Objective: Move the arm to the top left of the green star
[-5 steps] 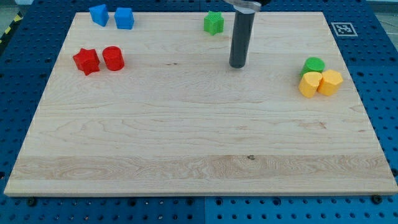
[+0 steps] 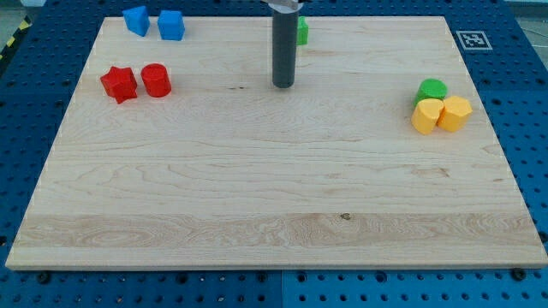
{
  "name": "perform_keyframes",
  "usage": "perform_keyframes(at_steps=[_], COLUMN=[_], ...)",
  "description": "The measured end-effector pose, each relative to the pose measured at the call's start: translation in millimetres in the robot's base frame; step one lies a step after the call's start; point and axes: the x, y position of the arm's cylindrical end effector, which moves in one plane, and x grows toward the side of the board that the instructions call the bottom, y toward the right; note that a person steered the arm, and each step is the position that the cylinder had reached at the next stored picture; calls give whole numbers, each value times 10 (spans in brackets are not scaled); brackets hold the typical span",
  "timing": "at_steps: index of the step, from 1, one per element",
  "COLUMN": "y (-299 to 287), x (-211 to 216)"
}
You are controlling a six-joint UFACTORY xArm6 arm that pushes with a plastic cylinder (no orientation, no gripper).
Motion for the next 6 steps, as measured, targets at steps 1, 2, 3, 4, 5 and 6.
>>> perform_keyframes(at_steps=[1,2,3,4,5,6], y=[-96,-273,-485,-565,-565,-563], x=[-118,-299,-470,-728,-1079,-1345])
